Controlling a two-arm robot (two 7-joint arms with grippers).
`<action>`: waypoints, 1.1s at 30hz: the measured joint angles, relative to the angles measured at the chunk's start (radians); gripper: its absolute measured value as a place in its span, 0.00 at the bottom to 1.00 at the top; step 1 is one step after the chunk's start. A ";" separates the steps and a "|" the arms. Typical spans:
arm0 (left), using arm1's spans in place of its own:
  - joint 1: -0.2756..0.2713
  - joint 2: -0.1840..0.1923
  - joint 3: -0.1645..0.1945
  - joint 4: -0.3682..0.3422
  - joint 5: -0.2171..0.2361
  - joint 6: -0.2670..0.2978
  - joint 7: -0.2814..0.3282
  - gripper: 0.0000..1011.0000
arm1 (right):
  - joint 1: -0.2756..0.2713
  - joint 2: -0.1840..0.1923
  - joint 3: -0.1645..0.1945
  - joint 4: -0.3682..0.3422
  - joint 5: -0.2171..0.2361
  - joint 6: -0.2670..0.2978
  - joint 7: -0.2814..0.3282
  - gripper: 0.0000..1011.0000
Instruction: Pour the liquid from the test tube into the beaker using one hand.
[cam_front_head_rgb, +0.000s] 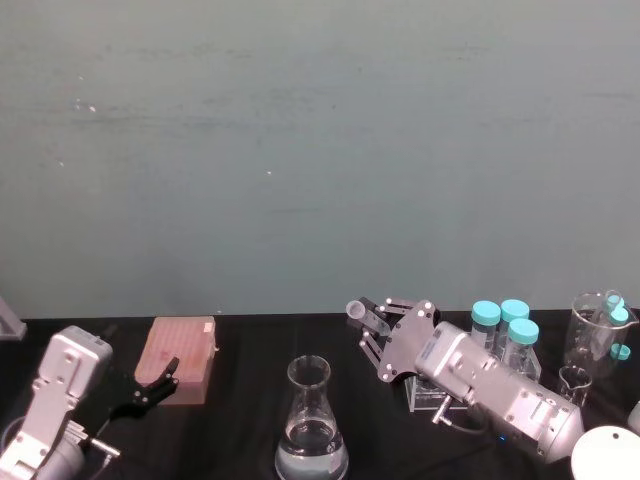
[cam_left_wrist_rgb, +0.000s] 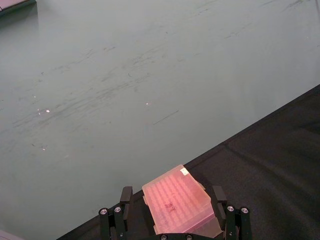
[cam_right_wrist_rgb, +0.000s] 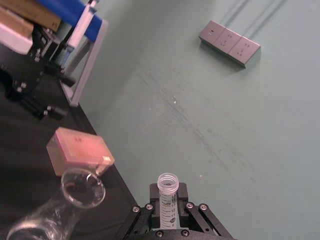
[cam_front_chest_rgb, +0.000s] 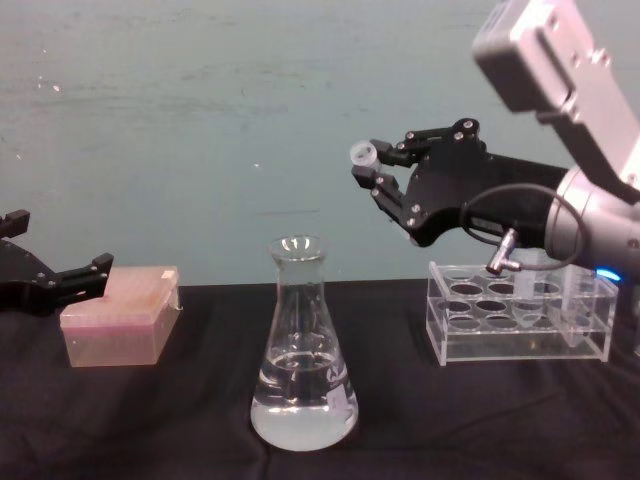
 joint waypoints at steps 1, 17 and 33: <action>0.000 0.000 0.000 0.000 0.000 0.000 0.000 0.99 | 0.001 0.002 -0.003 0.002 -0.011 -0.005 -0.005 0.19; 0.000 0.000 0.000 0.000 0.000 0.000 0.000 0.99 | 0.034 0.019 -0.052 0.046 -0.190 -0.078 -0.093 0.19; 0.000 0.000 0.000 0.000 0.000 0.000 0.000 0.99 | 0.067 0.026 -0.087 0.070 -0.273 -0.107 -0.136 0.19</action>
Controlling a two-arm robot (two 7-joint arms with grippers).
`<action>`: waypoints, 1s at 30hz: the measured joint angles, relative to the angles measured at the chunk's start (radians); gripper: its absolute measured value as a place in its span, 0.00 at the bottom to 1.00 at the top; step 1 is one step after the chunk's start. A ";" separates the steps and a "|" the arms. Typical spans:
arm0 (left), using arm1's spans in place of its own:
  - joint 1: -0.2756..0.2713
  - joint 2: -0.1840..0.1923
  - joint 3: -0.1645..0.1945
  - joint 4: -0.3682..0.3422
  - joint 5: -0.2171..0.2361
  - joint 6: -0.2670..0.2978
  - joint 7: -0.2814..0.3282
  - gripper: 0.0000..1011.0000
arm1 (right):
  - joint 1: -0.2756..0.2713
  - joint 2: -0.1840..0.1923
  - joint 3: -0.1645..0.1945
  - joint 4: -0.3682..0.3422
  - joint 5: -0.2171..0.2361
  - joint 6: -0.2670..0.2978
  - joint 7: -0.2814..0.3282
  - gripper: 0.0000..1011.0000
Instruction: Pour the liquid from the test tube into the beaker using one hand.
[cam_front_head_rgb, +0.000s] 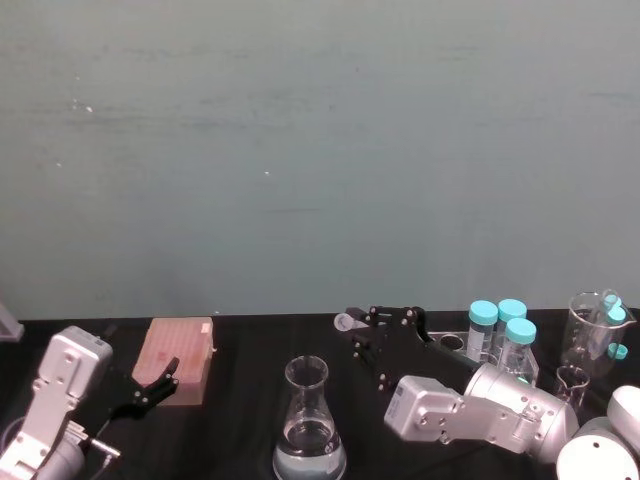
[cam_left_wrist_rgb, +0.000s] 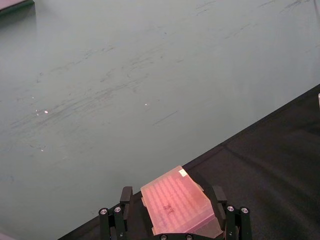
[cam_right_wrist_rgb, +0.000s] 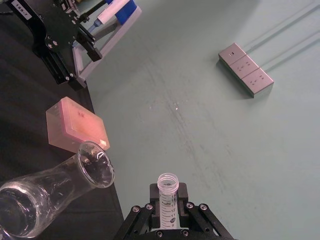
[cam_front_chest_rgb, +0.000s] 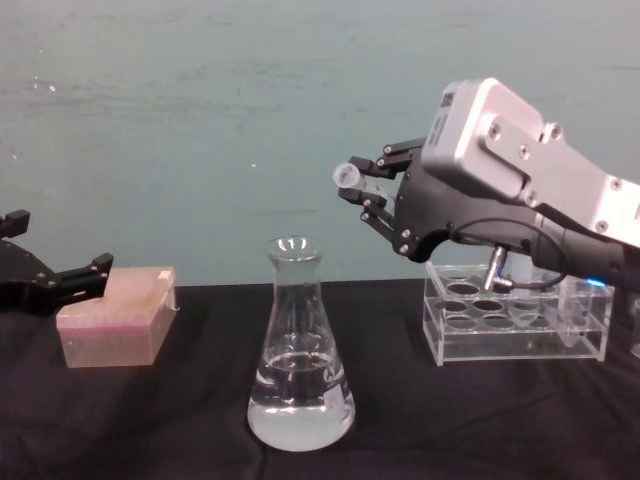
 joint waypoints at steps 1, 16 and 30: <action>0.000 0.000 0.000 0.000 0.000 0.000 0.000 0.99 | 0.001 0.000 -0.001 0.000 -0.002 -0.001 -0.001 0.19; 0.000 0.000 0.000 0.000 0.000 0.000 0.000 0.99 | 0.025 -0.001 -0.033 0.005 -0.053 -0.025 -0.032 0.19; 0.000 0.000 0.000 0.000 0.000 0.000 0.000 0.99 | 0.033 0.011 -0.062 0.002 -0.114 -0.033 -0.069 0.19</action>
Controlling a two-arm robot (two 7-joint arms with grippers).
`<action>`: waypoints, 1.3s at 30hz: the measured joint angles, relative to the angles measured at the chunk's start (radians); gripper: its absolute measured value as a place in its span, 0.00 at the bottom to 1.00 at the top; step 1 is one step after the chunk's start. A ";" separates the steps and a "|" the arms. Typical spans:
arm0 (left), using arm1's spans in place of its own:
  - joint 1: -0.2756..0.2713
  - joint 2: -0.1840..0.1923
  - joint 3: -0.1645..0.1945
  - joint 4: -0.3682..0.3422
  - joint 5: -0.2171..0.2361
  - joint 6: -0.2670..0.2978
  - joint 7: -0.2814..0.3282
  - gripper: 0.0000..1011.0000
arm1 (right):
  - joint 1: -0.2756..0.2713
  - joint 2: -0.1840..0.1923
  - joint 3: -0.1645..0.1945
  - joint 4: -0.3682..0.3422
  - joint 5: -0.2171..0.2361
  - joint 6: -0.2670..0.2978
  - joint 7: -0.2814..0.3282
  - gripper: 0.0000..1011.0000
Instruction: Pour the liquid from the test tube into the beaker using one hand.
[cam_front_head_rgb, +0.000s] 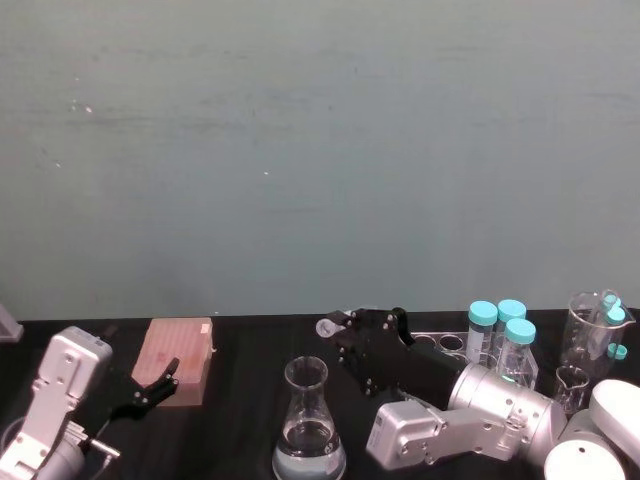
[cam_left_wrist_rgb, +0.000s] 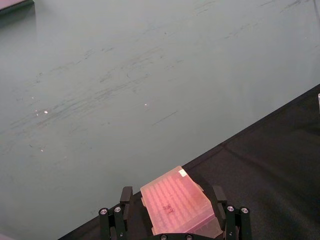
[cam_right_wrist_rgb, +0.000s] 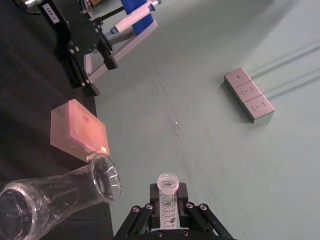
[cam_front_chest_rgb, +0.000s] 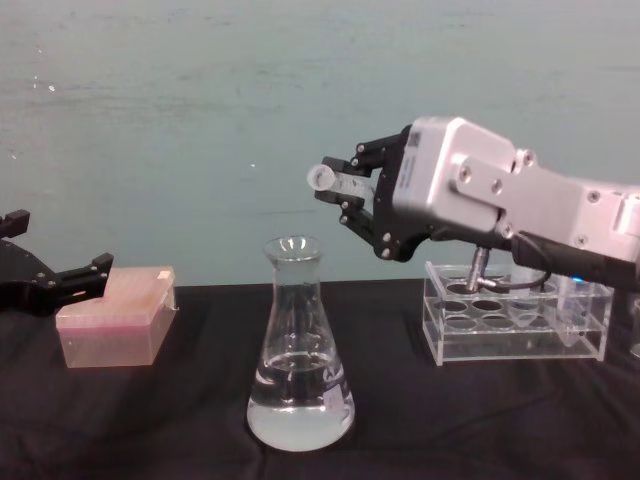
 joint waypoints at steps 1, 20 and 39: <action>0.000 0.000 0.000 0.000 0.000 0.000 0.000 0.99 | 0.001 0.002 -0.004 -0.001 -0.011 0.001 -0.007 0.19; 0.000 0.000 0.000 0.000 0.000 0.000 0.000 0.99 | 0.033 0.031 -0.060 -0.006 -0.125 -0.002 -0.068 0.19; 0.000 0.000 0.000 0.000 0.000 0.000 0.000 0.99 | 0.062 0.052 -0.118 0.006 -0.204 0.013 -0.125 0.19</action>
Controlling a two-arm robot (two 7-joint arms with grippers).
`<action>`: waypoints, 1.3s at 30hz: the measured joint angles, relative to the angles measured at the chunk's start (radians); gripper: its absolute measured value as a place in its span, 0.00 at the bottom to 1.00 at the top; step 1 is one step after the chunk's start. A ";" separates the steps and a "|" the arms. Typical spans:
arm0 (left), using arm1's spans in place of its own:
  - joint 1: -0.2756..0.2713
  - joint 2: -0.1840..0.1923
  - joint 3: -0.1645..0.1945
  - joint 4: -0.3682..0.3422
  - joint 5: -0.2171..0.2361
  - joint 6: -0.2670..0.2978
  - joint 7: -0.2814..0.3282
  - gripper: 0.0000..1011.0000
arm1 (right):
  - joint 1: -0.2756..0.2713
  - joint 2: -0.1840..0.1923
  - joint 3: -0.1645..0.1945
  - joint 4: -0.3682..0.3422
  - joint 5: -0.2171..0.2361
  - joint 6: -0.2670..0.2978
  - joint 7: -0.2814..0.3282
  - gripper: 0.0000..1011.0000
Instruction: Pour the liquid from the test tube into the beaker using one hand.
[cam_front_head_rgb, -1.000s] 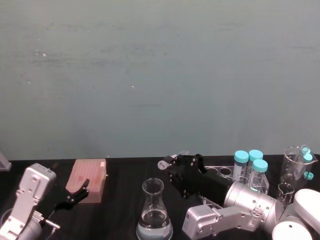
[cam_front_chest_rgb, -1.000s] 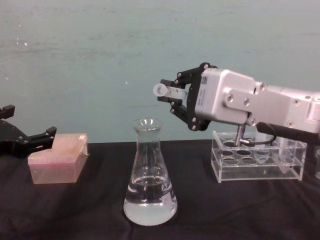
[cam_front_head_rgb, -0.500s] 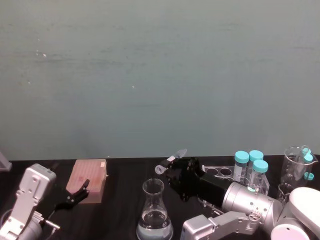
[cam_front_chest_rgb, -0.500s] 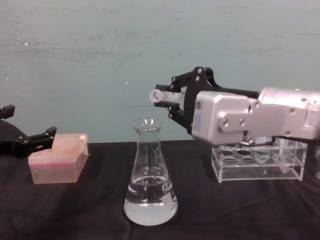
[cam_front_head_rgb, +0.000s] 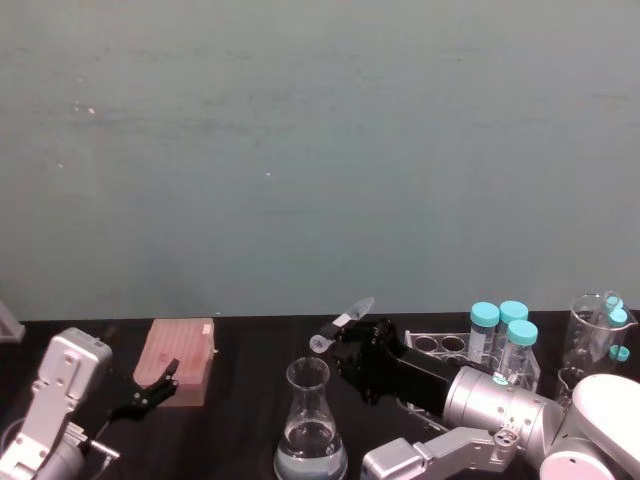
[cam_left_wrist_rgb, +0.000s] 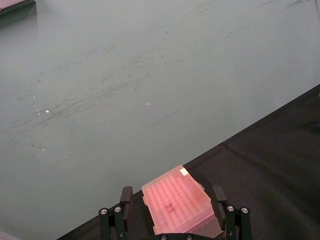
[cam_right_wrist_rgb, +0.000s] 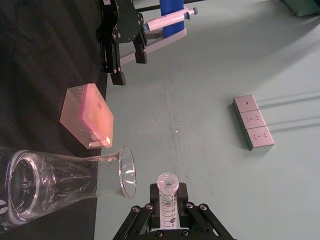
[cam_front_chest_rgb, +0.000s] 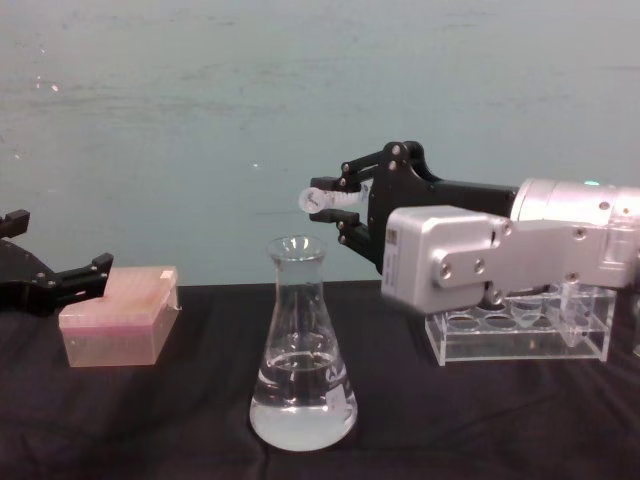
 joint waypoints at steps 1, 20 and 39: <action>0.000 0.000 0.000 0.000 0.000 0.000 0.000 0.99 | 0.001 0.000 -0.001 0.001 -0.001 0.001 -0.002 0.19; 0.000 0.000 0.000 0.000 0.000 0.000 0.000 0.99 | 0.027 0.006 -0.036 0.024 -0.063 0.012 -0.063 0.19; 0.000 0.000 0.000 0.000 0.000 0.000 0.000 0.99 | 0.040 0.018 -0.068 0.030 -0.111 0.021 -0.115 0.19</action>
